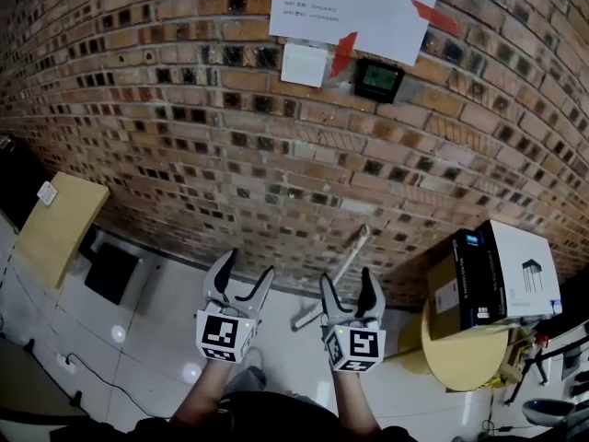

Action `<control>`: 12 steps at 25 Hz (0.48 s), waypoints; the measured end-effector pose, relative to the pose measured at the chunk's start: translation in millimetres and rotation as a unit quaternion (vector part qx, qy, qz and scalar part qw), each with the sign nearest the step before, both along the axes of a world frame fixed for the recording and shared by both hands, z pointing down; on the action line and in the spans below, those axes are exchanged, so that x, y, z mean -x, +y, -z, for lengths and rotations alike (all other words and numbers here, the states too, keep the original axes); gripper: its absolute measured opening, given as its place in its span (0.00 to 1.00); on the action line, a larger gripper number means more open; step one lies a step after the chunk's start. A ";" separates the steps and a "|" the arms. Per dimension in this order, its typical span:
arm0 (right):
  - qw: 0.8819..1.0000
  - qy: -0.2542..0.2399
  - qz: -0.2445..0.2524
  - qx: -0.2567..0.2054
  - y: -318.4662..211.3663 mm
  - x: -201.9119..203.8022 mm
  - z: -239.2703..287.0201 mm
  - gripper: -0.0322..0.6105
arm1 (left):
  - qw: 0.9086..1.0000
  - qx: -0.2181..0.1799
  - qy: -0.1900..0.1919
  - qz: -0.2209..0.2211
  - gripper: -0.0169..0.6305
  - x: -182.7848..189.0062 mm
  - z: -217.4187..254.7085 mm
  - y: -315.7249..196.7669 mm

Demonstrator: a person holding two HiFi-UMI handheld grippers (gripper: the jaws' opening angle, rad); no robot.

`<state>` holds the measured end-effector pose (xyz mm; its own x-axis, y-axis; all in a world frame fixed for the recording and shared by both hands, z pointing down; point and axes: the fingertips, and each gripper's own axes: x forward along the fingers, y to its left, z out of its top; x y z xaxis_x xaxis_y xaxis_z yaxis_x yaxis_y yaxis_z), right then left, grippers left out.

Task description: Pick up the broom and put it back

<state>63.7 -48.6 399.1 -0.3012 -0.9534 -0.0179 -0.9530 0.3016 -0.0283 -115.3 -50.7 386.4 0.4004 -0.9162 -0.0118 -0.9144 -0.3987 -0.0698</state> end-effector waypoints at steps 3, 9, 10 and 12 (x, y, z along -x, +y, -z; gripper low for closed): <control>1.000 -0.017 0.019 0.005 35.5 -16.5 -0.5 0.60 | 1.000 0.005 -0.002 0.010 0.50 -21.6 1.0 40.5; 0.999 0.012 0.030 0.027 99.3 -44.8 -15.8 0.60 | 1.000 0.027 -0.008 0.012 0.50 -70.1 -16.0 114.4; 0.999 0.032 0.029 0.032 106.3 -44.6 -17.2 0.60 | 1.000 0.025 -0.015 0.011 0.50 -73.9 -14.8 122.3; 0.998 0.045 0.031 0.034 119.5 -40.3 -13.1 0.60 | 1.000 0.016 -0.021 0.013 0.50 -75.2 -7.8 136.1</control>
